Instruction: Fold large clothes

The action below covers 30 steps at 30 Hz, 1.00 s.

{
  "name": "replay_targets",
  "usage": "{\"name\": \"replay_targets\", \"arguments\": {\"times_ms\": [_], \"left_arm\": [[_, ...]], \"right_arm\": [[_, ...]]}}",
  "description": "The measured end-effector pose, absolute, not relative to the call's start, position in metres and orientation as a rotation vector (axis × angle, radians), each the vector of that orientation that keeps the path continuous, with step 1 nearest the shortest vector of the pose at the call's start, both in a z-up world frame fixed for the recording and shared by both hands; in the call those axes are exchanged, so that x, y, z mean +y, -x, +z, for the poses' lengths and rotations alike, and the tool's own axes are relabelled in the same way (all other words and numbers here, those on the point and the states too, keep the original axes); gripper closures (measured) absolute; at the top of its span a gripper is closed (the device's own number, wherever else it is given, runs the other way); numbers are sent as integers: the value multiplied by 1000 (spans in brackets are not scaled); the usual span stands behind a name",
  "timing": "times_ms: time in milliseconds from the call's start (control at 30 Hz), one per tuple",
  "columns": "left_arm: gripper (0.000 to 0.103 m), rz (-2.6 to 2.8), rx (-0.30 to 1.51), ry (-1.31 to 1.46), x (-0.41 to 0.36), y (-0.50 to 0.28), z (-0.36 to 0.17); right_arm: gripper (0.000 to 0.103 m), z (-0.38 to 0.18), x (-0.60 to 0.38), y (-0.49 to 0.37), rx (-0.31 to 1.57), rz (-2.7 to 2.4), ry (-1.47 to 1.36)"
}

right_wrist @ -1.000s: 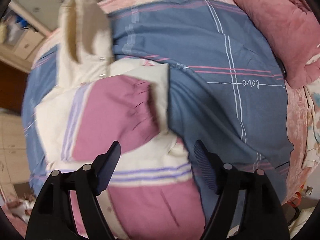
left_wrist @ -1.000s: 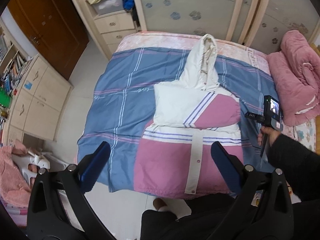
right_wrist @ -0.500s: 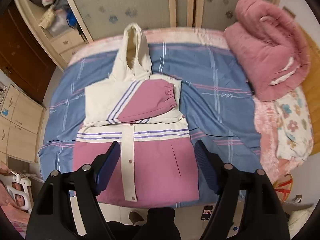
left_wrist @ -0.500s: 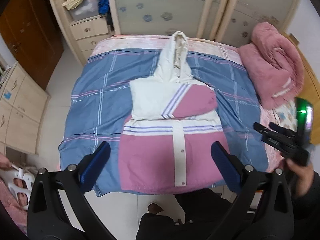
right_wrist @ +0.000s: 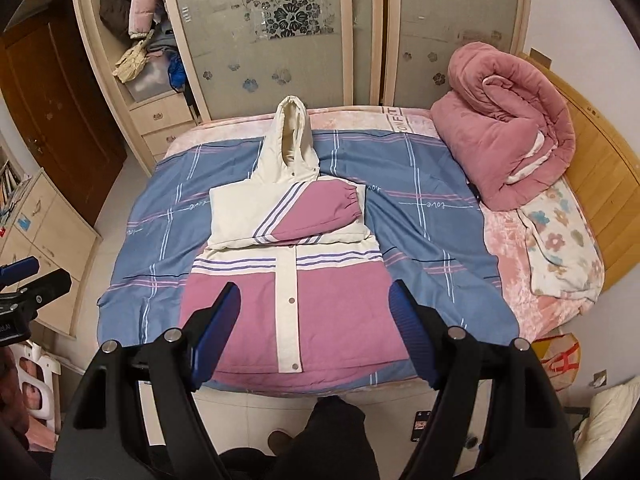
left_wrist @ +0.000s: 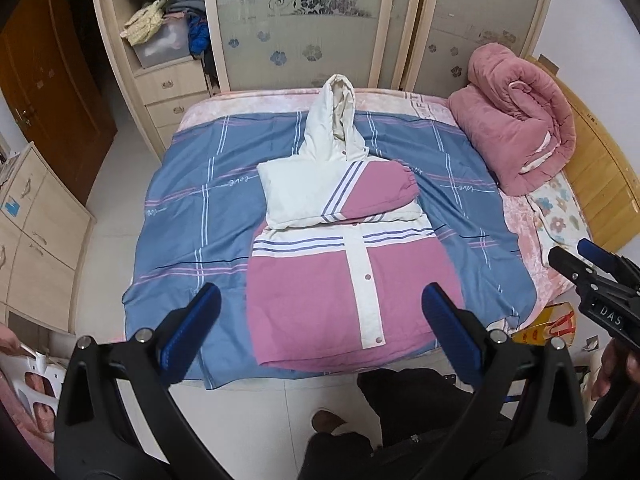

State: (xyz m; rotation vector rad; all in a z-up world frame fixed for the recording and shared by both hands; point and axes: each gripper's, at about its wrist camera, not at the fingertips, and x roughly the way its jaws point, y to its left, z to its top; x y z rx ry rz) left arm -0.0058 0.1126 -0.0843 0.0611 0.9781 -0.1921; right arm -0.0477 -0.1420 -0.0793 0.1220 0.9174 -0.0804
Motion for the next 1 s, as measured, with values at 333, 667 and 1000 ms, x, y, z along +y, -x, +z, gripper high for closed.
{"name": "replay_targets", "arguments": {"times_ms": [333,667,1000], "left_arm": [[2,-179,949,-18,141,24,-81],[2,-177,926,-16,149,27,-75],[2,-189,932,-11,148,25,-78]], "right_arm": [[26,-79,-122,64,919,-85,-107],[26,-75,-109,63,909,-73,-89],[26,-76,-105,63,912,-72,-83]]}}
